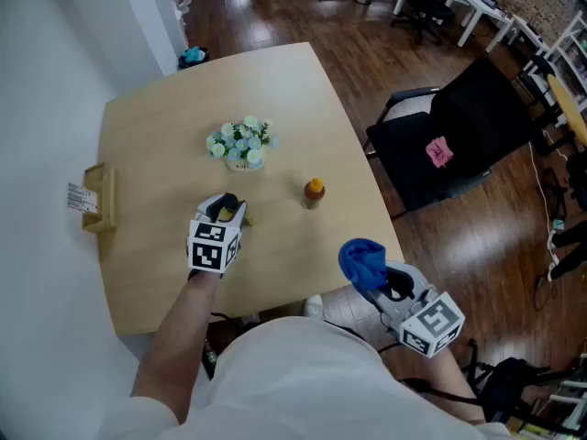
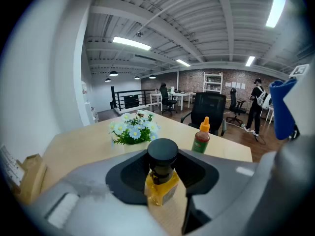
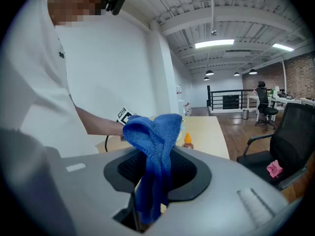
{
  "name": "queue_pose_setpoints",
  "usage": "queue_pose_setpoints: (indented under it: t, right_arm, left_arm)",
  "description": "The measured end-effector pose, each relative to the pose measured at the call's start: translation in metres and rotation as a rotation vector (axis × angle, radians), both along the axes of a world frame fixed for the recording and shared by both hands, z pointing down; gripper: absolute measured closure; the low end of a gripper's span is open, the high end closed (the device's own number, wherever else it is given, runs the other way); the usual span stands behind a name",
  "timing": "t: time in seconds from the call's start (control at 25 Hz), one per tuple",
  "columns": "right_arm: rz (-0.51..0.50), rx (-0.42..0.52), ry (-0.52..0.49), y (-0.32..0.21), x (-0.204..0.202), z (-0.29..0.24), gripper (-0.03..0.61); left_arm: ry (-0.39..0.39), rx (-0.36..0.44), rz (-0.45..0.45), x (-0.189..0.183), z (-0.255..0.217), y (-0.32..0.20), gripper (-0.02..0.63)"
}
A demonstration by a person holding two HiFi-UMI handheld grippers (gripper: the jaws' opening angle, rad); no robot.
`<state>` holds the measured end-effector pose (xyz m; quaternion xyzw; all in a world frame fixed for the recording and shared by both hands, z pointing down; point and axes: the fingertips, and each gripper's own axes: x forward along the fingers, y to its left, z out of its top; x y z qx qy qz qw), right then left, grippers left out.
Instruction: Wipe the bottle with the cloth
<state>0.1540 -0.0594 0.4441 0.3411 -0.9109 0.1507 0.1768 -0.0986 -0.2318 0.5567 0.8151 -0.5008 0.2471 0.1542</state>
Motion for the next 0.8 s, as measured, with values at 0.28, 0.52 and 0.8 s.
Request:
queue_pose_setpoints:
  t: [0.28, 0.52, 0.8]
  right_arm:
    - [0.008, 0.009, 0.010, -0.002, -0.006, 0.000, 0.453]
    - [0.003, 0.032, 0.003, -0.008, -0.013, -0.005, 0.453]
    - [-0.061, 0.104, -0.029, -0.033, -0.045, -0.027, 0.453]
  left_arm:
    - [-0.003, 0.020, 0.030, -0.004, -0.001, -0.004, 0.448]
    - [0.039, 0.044, 0.079, -0.001, -0.024, 0.003, 0.451]
    - [0.144, 0.117, 0.178, 0.008, -0.103, 0.022, 0.451]
